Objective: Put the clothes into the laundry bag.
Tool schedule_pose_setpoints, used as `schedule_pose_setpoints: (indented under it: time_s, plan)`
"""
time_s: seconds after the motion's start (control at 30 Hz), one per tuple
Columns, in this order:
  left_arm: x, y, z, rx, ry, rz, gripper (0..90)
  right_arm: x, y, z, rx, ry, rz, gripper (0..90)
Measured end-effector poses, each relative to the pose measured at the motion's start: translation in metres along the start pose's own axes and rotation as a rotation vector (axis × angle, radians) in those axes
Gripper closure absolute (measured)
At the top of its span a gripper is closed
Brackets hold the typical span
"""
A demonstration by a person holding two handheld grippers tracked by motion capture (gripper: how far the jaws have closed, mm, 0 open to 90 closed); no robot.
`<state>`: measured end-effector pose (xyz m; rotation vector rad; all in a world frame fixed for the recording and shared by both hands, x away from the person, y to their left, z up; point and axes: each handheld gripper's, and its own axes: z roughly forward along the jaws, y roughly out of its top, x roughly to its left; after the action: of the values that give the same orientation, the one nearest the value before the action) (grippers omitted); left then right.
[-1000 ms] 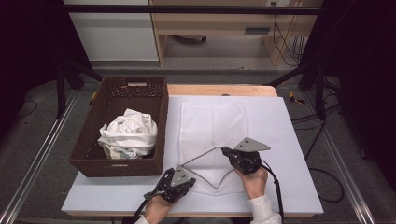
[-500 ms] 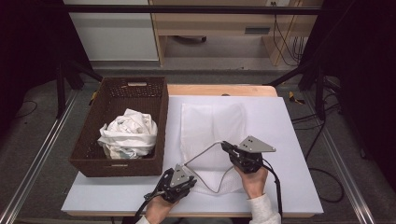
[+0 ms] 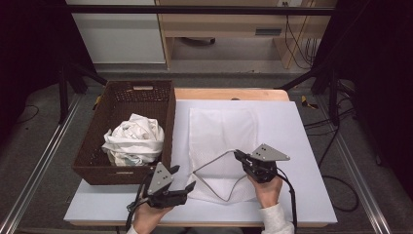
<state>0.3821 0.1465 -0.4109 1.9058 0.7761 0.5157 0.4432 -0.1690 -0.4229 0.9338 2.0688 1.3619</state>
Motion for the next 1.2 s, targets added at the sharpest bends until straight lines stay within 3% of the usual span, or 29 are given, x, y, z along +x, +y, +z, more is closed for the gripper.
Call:
schedule_pose_setpoints:
  time_s: [0.13, 0.23, 0.3, 0.4, 0.5, 0.53, 0.6, 0.67, 0.7, 0.77, 0.8, 0.87, 0.93, 1.03, 1.2]
  plan:
    - [0.016, 0.017, -0.023, -0.023, 0.052, 0.014, 23.2, -0.002, -0.001, -0.001, 0.006, 0.001, 0.008, 88.4]
    - [0.037, 0.032, -0.043, -0.03, 0.102, 0.002, 20.6, -0.002, -0.001, 0.0, 0.016, 0.004, 0.008, 88.4]
    - [0.052, 0.04, -0.055, -0.063, 0.144, -0.011, 20.1, -0.002, -0.001, -0.001, 0.019, 0.002, 0.008, 88.3]
    - [0.08, 0.053, -0.064, -0.033, 0.237, 0.007, 18.3, -0.003, -0.001, -0.001, 0.023, 0.002, 0.011, 88.3]
    - [0.105, 0.06, -0.063, -0.014, 0.261, 0.003, 17.5, -0.003, -0.001, 0.0, 0.032, 0.004, 0.008, 88.3]
    - [0.113, 0.061, -0.061, 0.0, 0.29, -0.002, 17.4, -0.003, -0.001, 0.001, 0.036, 0.005, 0.008, 88.3]
    - [0.127, 0.061, -0.052, 0.063, 0.362, 0.04, 16.6, -0.002, -0.002, 0.001, 0.044, 0.001, 0.003, 88.3]
    - [0.142, 0.059, -0.044, 0.1, 0.334, 0.033, 15.2, -0.003, -0.002, 0.002, 0.052, 0.002, 0.006, 88.3]
    - [0.148, 0.057, -0.04, 0.117, 0.353, 0.033, 15.0, -0.003, -0.003, 0.002, 0.055, 0.002, 0.007, 88.3]
    - [0.156, 0.055, -0.035, 0.155, 0.378, 0.08, 13.2, -0.004, -0.003, 0.002, 0.06, 0.001, 0.007, 88.3]
    - [0.16, 0.054, -0.032, 0.158, 0.365, 0.099, 12.3, -0.004, -0.004, 0.002, 0.063, 0.002, 0.008, 88.3]
    - [0.168, 0.051, -0.026, 0.174, 0.345, 0.082, 10.4, -0.005, -0.004, 0.003, 0.069, 0.006, 0.01, 88.3]
    - [0.171, 0.049, -0.024, 0.198, 0.339, 0.082, 8.6, -0.005, -0.004, 0.003, 0.076, 0.009, 0.008, 88.3]
    - [0.179, 0.044, -0.019, 0.248, 0.334, 0.116, 6.3, -0.005, -0.004, 0.003, 0.081, 0.012, 0.009, 88.3]
    - [0.19, 0.033, -0.012, 0.35, 0.289, 0.129, 3.3, -0.006, -0.005, 0.004, 0.09, 0.016, 0.012, 88.3]
